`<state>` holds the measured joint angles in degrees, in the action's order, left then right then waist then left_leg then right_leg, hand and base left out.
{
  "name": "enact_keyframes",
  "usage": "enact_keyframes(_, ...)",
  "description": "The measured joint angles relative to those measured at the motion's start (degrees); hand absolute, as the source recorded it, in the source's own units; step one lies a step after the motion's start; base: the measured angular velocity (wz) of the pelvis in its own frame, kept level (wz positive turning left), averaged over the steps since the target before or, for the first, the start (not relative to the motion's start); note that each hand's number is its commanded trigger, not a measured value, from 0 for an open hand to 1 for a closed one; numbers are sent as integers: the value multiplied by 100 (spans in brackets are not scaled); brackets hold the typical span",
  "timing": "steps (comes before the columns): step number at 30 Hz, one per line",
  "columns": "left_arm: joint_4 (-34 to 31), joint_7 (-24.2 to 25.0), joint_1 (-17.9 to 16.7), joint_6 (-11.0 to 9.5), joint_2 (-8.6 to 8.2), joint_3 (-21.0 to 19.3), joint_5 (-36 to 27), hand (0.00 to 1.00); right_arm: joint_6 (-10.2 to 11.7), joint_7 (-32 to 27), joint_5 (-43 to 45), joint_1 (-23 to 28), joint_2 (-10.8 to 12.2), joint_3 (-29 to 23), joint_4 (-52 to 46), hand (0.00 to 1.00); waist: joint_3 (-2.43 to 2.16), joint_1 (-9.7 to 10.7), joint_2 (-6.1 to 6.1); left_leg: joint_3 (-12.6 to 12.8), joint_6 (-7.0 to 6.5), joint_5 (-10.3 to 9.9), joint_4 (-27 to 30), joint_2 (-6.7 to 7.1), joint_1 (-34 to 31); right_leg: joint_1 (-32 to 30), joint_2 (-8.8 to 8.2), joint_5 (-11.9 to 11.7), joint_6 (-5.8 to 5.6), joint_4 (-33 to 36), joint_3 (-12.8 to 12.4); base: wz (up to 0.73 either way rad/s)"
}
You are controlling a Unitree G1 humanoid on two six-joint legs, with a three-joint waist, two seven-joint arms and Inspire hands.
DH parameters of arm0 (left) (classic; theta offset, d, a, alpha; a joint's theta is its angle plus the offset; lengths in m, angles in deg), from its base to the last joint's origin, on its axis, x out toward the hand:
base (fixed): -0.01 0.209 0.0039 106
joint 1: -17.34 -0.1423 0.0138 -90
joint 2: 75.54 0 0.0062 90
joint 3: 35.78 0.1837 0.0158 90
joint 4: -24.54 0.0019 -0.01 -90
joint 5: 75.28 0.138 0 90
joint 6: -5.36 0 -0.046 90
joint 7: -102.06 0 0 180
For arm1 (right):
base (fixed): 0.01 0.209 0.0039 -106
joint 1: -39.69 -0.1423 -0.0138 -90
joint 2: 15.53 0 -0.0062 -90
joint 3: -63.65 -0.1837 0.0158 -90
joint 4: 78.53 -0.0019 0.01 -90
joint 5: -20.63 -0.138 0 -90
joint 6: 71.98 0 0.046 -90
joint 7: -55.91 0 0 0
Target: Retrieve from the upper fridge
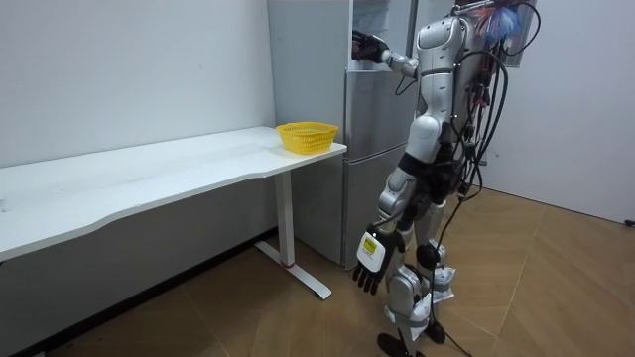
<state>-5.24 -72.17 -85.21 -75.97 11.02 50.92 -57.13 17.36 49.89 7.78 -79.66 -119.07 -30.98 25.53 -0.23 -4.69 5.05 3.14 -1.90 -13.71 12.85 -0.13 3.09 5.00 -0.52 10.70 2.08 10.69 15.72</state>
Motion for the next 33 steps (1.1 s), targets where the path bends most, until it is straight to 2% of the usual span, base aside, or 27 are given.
enact_keyframes(5,0,13,7,76,6,0,0,0,-75,272,-16,-80,-36,4,182,0,20,-7,39,0,6,3,-1,-2,24,19,1,0,0,11,-1,0)
enact_keyframes(9,2,70,-7,108,11,-1,-4,0,-78,456,-80,-103,-79,2,322,0,10,-3,97,-4,6,3,20,-3,11,15,1,0,1,13,2,0)
enact_keyframes(11,3,111,2,129,16,-1,-9,0,-86,609,-146,-117,-170,2,399,0,9,-15,114,-5,5,2,40,-3,-4,11,-1,-3,5,15,1,0)
enact_keyframes(21,-10,230,69,206,120,-1,-9,0,-259,1176,-231,-498,-246,23,872,1,9,1,107,0,6,2,84,-5,-17,8,-4,-8,14,39,1,0)
enact_keyframes(22,-10,229,79,239,142,-1,-9,0,-277,1250,-229,-536,-259,22,924,54,8,5,107,1,6,2,87,-6,-17,8,-4,-9,16,41,1,0)
enact_keyframes(23,-12,228,84,259,162,-1,-8,0,-300,1320,-225,-567,-281,22,972,99,5,8,105,1,5,2,89,-6,-16,8,-4,-10,17,41,4,0)
enact_keyframes(33,-6,252,105,373,215,9,-47,0,-325,1615,-261,-788,-385,21,1504,100,0,3,90,-4,6,2,93,-10,60,86,-5,-11,19,46,25,0)
